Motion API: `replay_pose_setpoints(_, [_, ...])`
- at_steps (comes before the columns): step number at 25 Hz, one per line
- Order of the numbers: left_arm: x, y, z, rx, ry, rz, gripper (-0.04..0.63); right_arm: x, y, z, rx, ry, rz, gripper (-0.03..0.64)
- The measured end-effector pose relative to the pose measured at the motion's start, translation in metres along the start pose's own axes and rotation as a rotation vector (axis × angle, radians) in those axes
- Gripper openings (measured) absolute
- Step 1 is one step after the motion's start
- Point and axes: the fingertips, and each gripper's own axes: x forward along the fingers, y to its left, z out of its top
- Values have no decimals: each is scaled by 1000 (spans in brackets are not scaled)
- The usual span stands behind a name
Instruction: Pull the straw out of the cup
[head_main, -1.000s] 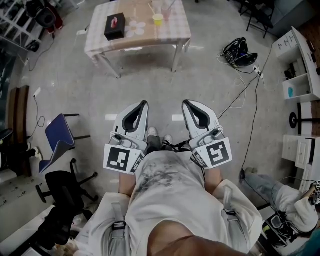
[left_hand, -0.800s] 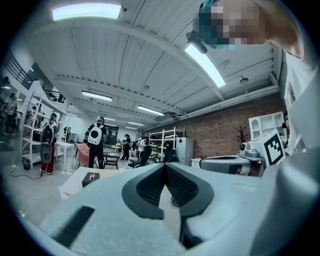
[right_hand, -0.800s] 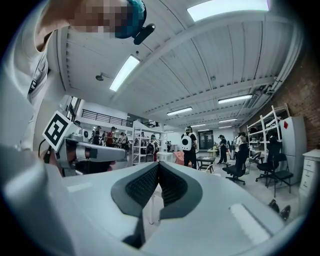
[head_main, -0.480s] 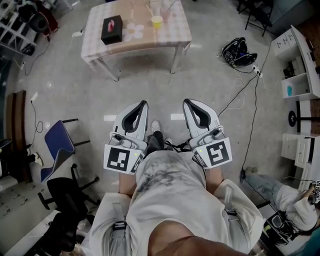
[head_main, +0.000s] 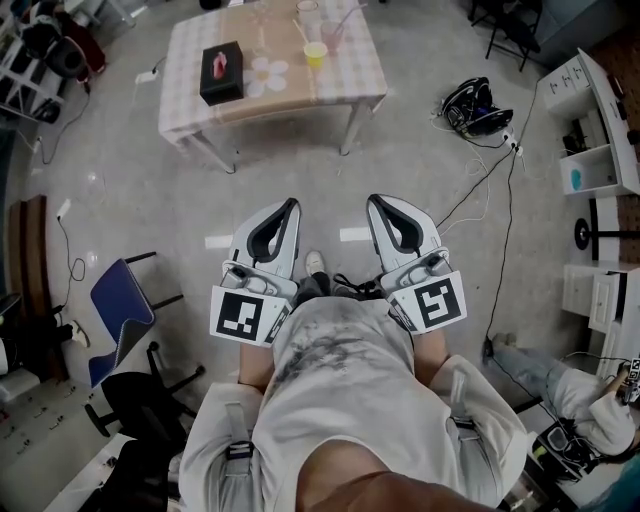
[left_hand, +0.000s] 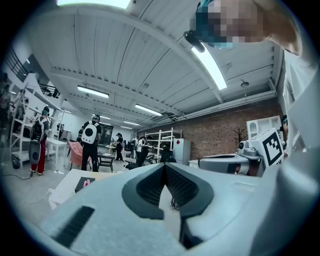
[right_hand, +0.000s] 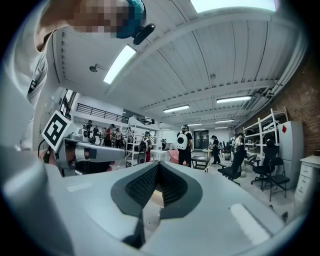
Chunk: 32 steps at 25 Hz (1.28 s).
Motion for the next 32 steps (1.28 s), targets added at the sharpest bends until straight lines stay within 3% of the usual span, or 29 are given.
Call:
replay_pose_setpoints(16, [50, 49, 6, -15, 8, -26, 5, 59, -32, 1, 2, 15, -36, 8])
replay_pose_setpoints(32, [155, 89, 3, -14, 27, 47, 5, 135, -119, -8, 26, 5, 65, 9])
